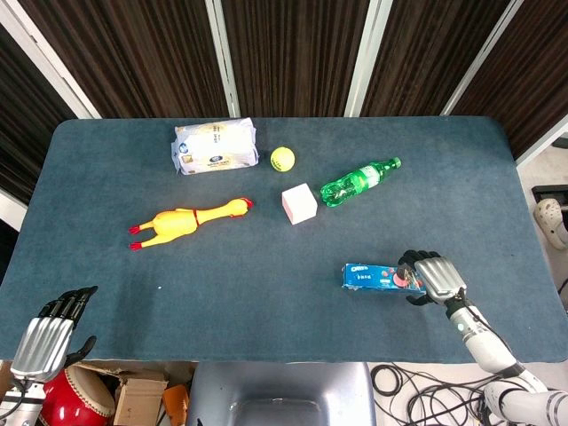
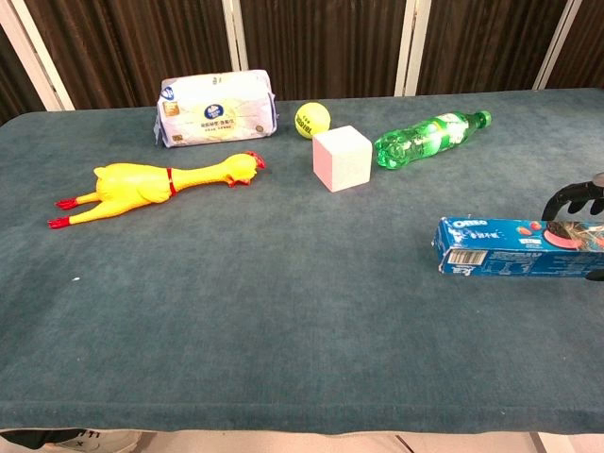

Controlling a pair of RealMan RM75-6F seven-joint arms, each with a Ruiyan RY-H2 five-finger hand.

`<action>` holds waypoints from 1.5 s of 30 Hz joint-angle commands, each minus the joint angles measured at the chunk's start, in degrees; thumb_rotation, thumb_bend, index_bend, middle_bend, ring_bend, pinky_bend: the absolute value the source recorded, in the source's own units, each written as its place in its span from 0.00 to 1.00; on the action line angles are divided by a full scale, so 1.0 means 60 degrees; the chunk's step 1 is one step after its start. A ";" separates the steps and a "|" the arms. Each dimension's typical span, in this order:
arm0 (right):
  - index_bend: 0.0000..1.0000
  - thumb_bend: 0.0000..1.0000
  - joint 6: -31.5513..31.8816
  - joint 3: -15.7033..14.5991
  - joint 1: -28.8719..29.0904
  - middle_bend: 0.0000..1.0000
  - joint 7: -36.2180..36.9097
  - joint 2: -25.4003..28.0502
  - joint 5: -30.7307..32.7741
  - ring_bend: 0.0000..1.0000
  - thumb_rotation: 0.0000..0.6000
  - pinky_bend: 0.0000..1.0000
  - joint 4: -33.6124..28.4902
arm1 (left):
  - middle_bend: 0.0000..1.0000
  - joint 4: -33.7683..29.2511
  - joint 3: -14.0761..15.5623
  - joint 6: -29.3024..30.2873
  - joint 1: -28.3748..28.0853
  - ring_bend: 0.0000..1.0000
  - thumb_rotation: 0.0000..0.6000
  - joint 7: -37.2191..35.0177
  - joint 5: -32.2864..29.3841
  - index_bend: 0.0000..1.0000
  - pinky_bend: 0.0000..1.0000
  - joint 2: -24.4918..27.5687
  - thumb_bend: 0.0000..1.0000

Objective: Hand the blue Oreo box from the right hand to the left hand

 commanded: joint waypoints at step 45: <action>0.54 0.52 0.0586 0.0840 0.0703 0.42 -0.1909 0.0746 -0.0072 0.48 1.00 0.51 -0.2798 | 0.11 -0.0150 0.0075 0.0110 -0.0023 0.15 1.00 -0.0101 0.0386 0.10 0.31 -0.0017 0.28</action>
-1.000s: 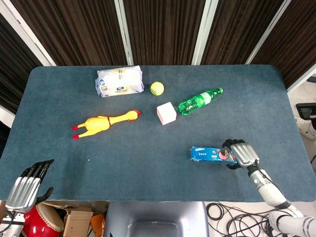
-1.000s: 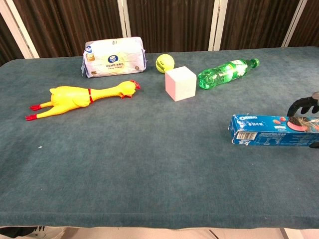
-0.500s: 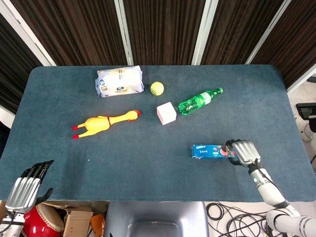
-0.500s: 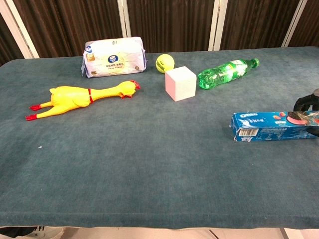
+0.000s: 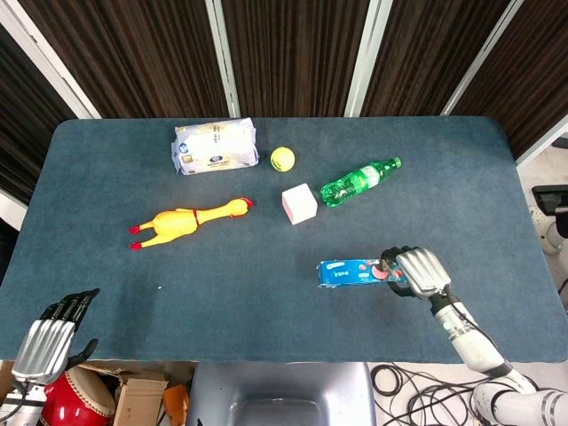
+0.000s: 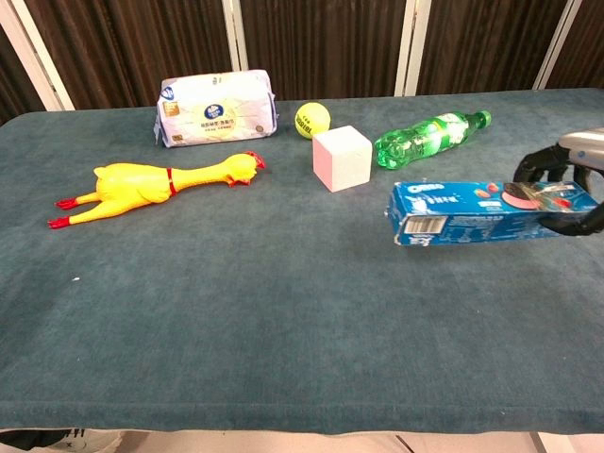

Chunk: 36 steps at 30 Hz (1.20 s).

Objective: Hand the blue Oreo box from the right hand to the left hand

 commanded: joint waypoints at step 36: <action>0.54 0.52 0.0160 0.1724 0.5550 0.42 -0.5636 -0.3351 0.6273 0.48 1.00 0.51 -0.2321 | 0.00 -0.3416 -0.0834 -0.2649 -0.2309 0.02 1.00 0.3280 -0.0459 0.00 0.31 -0.0696 0.27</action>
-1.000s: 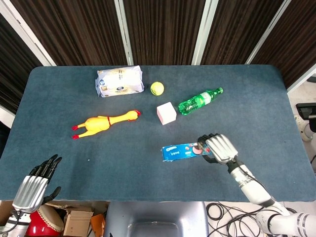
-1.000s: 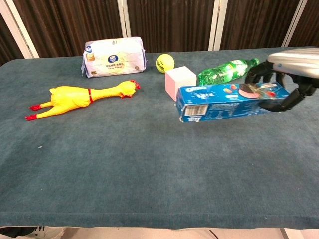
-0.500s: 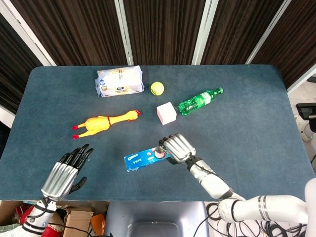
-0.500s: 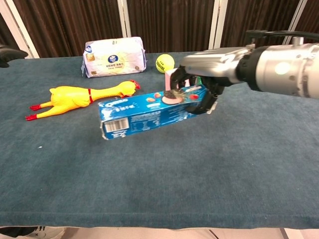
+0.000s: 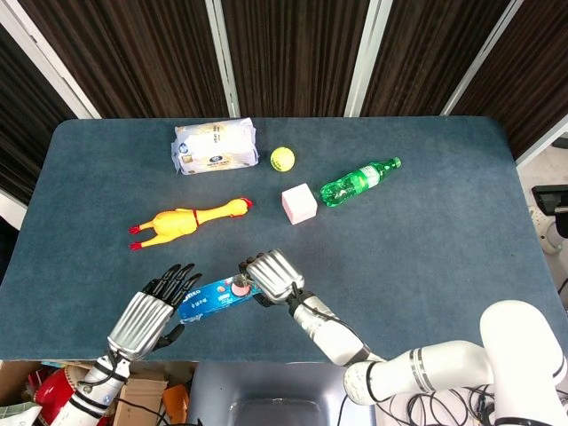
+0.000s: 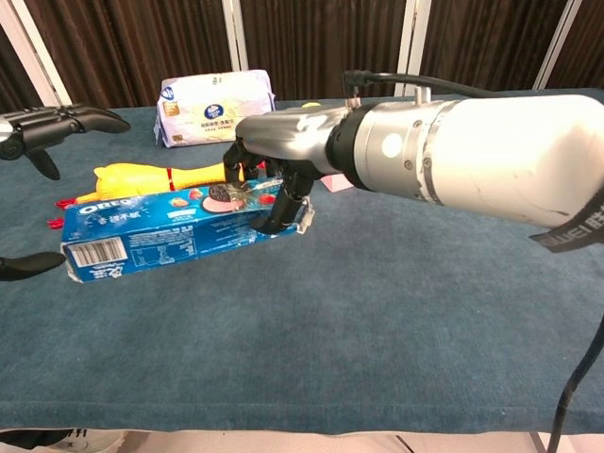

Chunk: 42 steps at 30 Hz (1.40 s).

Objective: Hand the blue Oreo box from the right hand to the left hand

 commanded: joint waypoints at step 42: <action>0.35 0.44 -0.0170 -0.0330 -0.0456 0.37 0.3586 0.0153 -0.3055 0.34 1.00 0.44 0.0282 | 0.74 0.1008 0.0027 0.0803 -0.0410 0.76 1.00 0.0290 0.0340 0.62 0.85 -0.1258 0.28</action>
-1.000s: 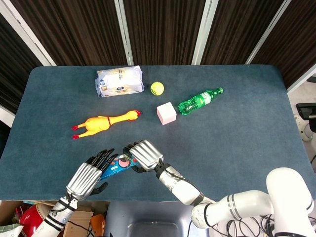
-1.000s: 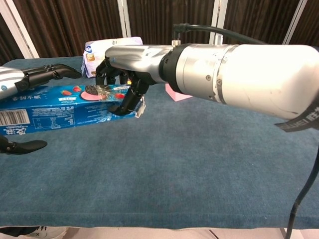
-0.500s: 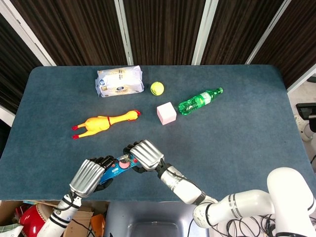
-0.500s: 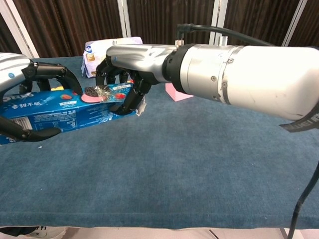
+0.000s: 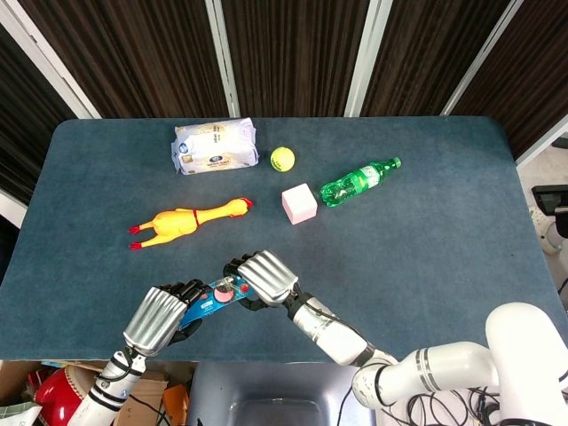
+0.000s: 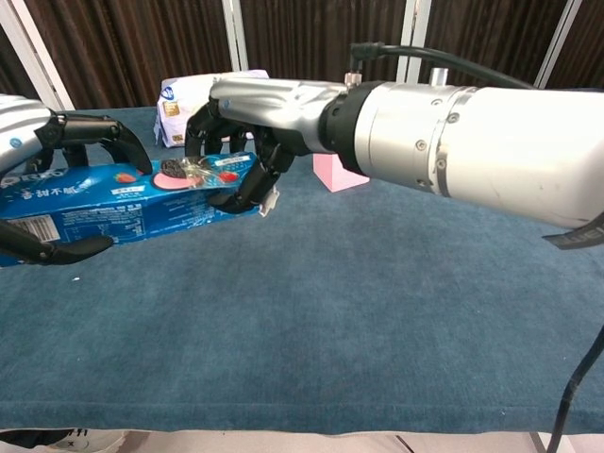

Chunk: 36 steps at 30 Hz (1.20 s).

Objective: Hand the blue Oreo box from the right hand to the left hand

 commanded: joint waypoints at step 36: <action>0.01 0.18 0.4438 -0.3676 -0.5476 0.02 0.3293 0.3722 -0.7148 0.00 1.00 0.23 0.1412 | 0.74 0.2841 -0.0280 0.1335 0.0567 0.76 1.00 -0.2833 -0.0370 0.62 0.82 0.0395 0.28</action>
